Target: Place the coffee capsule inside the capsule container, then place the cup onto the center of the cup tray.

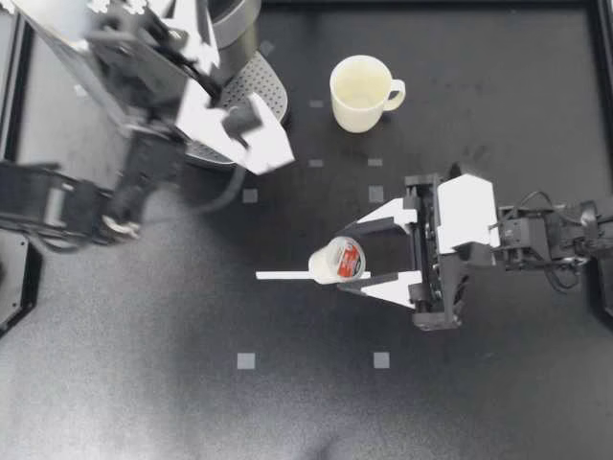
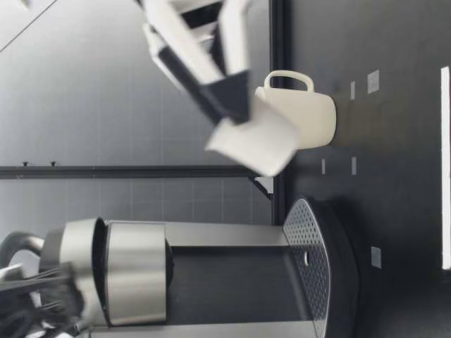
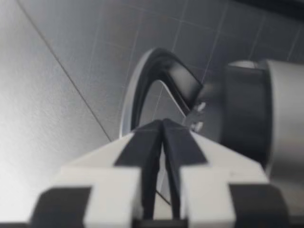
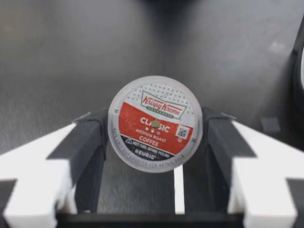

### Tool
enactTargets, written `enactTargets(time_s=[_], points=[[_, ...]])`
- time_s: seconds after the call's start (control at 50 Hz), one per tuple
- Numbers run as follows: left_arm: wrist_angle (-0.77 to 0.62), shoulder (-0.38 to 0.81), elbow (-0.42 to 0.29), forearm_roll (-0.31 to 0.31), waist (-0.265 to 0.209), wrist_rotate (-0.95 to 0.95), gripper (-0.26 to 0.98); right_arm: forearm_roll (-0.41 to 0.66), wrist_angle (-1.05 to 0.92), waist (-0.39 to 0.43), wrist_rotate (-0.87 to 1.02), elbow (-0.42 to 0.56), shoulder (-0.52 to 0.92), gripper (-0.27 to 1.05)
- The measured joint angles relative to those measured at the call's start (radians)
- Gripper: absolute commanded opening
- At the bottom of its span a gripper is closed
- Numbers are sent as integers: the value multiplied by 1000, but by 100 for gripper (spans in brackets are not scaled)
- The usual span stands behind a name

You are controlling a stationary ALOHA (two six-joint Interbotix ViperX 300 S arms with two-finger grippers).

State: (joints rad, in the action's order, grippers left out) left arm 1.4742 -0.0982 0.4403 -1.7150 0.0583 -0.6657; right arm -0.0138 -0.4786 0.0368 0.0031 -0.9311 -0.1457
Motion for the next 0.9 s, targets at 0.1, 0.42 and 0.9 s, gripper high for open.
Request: enactTargets(time_s=[0.1,0.42,0.9], points=[[-23,-38,5,0,-8,-58,15,0,-15,2,5,0,-14,51],[-265,-204,43,107,-72,-373,15,-2,-28,0,46,51,-40,51],[-687,-502,230,201,-351,-661,15,-3,-46,0,40,95,-75,51]])
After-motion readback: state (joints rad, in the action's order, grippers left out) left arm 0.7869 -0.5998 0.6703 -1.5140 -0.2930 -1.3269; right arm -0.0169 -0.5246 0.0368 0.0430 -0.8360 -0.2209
